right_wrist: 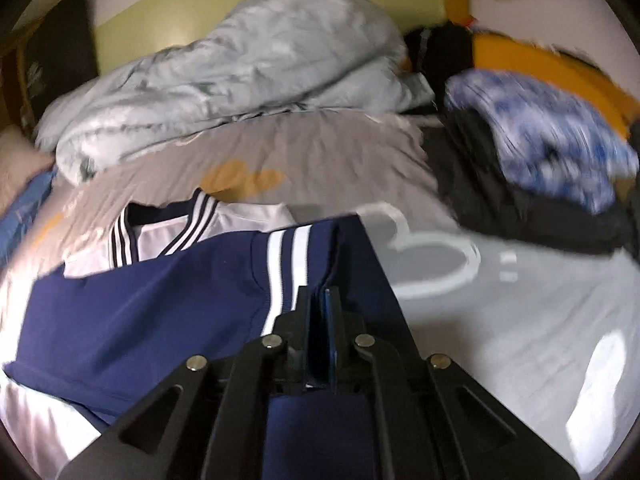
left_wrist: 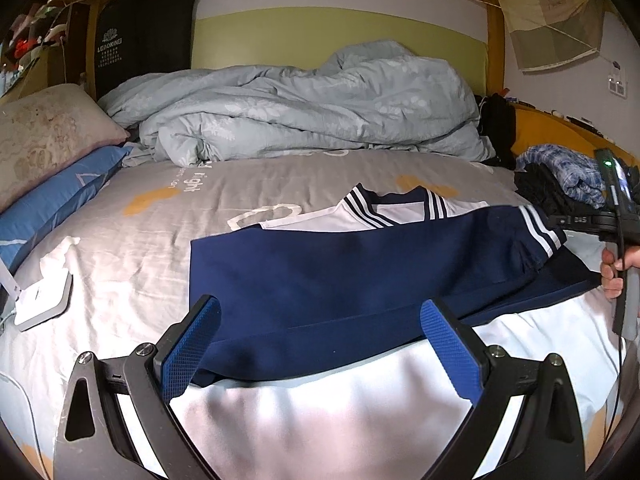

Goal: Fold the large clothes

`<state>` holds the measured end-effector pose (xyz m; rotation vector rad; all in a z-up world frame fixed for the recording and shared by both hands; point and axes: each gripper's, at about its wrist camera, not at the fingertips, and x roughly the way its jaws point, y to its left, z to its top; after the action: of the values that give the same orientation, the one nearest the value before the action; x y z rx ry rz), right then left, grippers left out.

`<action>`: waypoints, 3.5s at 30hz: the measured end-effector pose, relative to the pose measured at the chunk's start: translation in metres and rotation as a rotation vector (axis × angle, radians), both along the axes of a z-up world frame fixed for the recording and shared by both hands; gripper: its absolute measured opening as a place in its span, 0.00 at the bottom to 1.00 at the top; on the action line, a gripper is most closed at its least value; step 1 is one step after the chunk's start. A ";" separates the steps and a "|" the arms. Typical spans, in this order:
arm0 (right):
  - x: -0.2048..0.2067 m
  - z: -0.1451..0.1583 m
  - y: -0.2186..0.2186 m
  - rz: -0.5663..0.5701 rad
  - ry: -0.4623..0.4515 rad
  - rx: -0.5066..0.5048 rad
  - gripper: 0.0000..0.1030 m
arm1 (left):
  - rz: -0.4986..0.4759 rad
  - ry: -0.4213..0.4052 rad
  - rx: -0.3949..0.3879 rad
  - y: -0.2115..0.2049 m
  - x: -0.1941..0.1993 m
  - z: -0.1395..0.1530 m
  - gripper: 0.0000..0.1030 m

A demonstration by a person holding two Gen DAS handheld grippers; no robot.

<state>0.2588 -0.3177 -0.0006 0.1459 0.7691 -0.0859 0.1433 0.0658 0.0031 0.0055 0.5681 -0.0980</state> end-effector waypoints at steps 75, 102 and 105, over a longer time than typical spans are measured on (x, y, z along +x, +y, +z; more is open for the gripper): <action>-0.215 -0.067 0.143 0.480 0.060 -0.488 1.00 | 0.006 0.061 -0.078 -0.015 -0.096 -0.019 0.99; -0.188 -0.055 0.085 0.190 0.036 -0.505 1.00 | -0.219 0.259 0.344 -0.080 -0.087 -0.080 1.00; -0.189 -0.054 0.084 0.193 0.022 -0.526 1.00 | -0.119 0.269 0.296 -0.060 -0.073 -0.079 1.00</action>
<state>0.0701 -0.2334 -0.0542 -0.4292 0.7561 -0.1037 0.0705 0.0058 -0.0763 0.3178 0.8470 -0.1305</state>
